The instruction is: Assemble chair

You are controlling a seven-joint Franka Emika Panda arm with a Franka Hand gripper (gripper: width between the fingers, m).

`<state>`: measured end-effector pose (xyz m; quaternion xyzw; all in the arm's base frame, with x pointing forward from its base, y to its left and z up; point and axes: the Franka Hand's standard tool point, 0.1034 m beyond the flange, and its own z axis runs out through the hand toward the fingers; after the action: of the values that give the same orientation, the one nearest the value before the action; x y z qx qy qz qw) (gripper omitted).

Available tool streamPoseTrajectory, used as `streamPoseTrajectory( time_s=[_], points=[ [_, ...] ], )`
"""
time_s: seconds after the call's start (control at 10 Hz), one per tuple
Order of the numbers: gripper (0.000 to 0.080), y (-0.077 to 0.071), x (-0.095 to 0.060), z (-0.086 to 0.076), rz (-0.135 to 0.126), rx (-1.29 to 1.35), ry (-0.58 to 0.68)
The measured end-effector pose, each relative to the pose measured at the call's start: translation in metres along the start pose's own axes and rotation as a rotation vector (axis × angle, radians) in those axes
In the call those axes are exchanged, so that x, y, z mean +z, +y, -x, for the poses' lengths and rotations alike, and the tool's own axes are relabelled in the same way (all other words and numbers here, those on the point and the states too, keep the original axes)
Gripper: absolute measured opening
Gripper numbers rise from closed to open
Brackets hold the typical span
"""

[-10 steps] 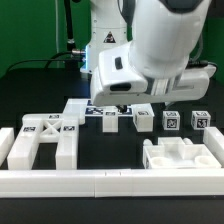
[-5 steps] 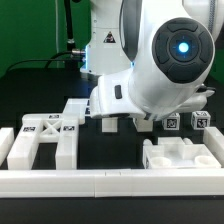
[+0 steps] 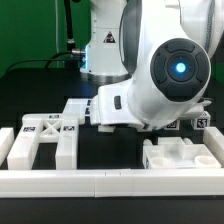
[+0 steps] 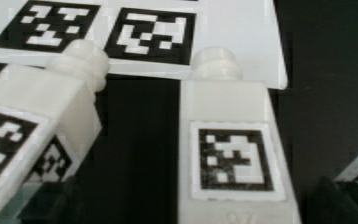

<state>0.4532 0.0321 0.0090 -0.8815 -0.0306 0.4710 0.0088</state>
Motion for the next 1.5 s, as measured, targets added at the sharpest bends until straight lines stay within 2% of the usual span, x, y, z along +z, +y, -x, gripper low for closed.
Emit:
streamPoseTrajectory(
  time_s=[0.4, 0.5, 0.6, 0.8, 1.0, 1.1, 1.2, 1.3, 1.5],
  points=[
    [0.0626, 0.000, 0.003, -0.002, 0.001, -0.005, 0.001],
    [0.0439, 0.000, 0.003, -0.002, 0.001, -0.005, 0.001],
    [0.0284, -0.001, 0.003, -0.002, 0.001, -0.005, 0.001],
    [0.0285, -0.001, 0.001, -0.002, 0.001, -0.006, 0.003],
    [0.0285, -0.004, -0.009, 0.004, -0.001, -0.010, 0.011],
    [0.0285, -0.005, -0.019, 0.014, -0.007, -0.012, 0.005],
    [0.0285, -0.008, -0.040, 0.034, -0.026, -0.012, -0.019],
    [0.0285, -0.008, -0.061, 0.044, -0.033, -0.009, -0.014],
    [0.0285, -0.007, -0.062, 0.033, -0.028, -0.011, 0.037]
  ],
)
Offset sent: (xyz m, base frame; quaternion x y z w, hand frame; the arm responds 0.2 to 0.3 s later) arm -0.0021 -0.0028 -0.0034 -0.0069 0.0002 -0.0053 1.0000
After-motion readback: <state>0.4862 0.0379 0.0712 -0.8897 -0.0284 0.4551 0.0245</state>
